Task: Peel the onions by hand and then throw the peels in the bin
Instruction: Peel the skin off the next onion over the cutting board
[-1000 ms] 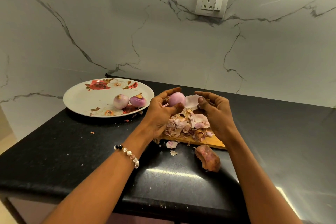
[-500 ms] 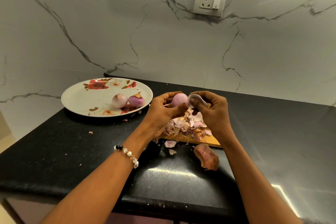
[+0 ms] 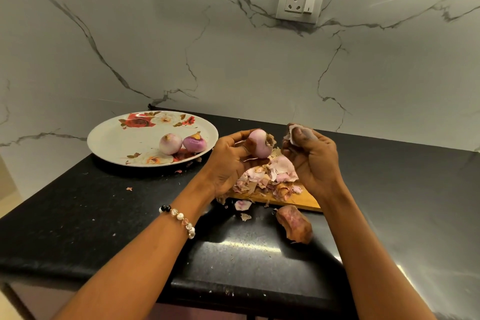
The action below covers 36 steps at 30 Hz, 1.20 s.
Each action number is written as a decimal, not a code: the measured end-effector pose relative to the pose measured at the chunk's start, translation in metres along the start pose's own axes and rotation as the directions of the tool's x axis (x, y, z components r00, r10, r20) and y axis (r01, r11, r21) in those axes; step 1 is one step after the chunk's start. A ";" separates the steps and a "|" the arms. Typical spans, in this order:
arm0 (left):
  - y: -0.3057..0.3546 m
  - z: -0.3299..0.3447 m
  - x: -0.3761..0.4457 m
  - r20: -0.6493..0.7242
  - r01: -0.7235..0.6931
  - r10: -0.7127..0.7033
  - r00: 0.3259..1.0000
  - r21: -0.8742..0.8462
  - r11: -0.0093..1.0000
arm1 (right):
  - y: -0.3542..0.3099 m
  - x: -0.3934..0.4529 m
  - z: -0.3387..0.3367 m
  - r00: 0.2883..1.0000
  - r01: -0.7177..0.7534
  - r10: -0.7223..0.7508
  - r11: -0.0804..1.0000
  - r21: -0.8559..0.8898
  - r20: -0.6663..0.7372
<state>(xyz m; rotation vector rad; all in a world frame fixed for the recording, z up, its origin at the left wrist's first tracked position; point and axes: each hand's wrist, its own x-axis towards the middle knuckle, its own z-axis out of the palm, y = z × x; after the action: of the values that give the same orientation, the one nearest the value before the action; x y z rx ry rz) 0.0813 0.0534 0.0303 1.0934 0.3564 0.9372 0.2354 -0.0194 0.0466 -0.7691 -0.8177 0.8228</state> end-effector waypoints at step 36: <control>0.001 0.006 -0.004 -0.017 0.044 -0.045 0.999 -0.082 0.996 | 0.020 0.002 0.006 0.971 0.237 -0.231 0.922 -0.306 0.057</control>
<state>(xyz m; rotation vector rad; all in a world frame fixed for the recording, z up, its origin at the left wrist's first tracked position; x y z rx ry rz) 0.0819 0.0466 0.0333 0.9992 0.3538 0.9154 0.2249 -0.0069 0.0334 -0.9206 -1.0507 0.4916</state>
